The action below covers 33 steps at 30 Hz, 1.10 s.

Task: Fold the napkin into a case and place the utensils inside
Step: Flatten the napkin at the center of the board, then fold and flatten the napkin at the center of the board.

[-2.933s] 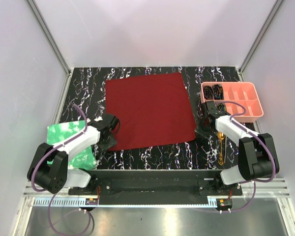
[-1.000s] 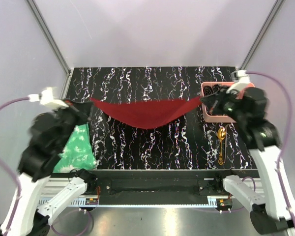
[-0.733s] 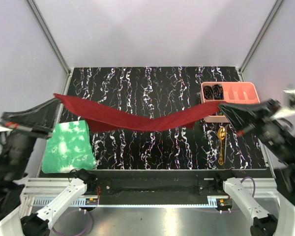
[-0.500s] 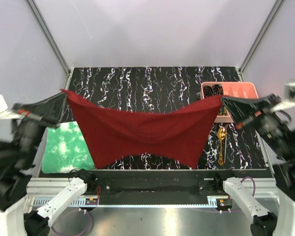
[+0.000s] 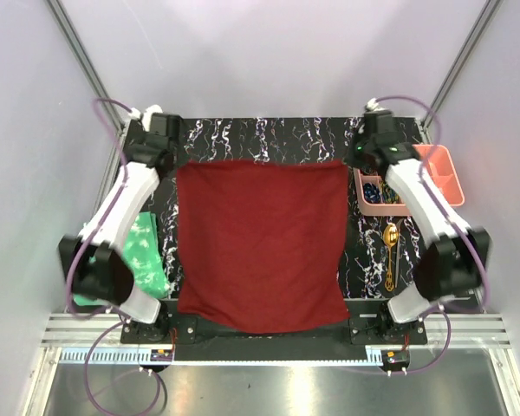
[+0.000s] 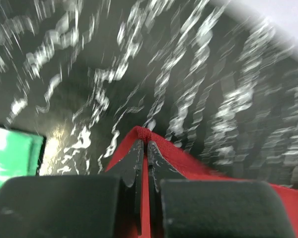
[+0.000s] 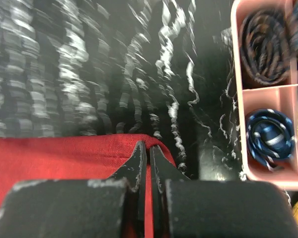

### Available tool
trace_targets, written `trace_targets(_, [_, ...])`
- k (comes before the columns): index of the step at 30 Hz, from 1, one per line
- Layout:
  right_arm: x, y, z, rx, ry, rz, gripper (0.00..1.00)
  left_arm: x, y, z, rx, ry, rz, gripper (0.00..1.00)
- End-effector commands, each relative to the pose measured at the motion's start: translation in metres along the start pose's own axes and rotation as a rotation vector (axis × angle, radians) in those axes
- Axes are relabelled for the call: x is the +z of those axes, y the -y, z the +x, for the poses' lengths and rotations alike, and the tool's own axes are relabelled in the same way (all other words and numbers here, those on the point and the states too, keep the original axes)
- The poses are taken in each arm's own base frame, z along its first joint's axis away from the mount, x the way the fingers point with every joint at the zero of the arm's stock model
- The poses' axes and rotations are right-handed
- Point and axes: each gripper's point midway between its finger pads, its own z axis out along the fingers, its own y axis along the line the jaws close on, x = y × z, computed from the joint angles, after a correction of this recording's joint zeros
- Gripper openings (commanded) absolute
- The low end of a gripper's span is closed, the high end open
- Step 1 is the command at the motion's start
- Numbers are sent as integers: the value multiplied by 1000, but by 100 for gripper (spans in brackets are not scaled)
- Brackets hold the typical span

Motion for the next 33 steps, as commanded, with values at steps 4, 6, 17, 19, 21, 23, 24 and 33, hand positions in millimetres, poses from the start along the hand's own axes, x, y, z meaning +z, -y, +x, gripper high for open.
trace_targets(4, [110, 17, -4, -76, -26, 47, 0, 116, 17, 33, -14, -154, 88, 0])
trace_targets(6, [134, 17, -1, -91, -48, 38, 0, 128, 24, 25, -10, -135, 101, 0])
trace_targets(17, [152, 21, 18, -99, -147, 24, 0, 150, 24, 48, -3, -211, 126, 0])
trace_targets(19, [139, 24, 24, -68, -175, 49, 0, 127, 18, 41, -29, -191, 108, 0])
trace_targets(21, [114, 18, 28, -42, -201, 32, 0, 104, 4, 44, -27, -191, 77, 0])
trace_targets(23, [94, 20, 28, -30, -177, 38, 0, 94, -8, 49, -25, -187, 51, 0])
trace_targets(24, [91, 21, 24, -38, -158, 41, 0, 88, -8, 43, -24, -164, 62, 0])
trace_targets(33, [125, 3, -8, -93, -125, -29, 0, 110, 27, 3, -36, -74, 189, 0])
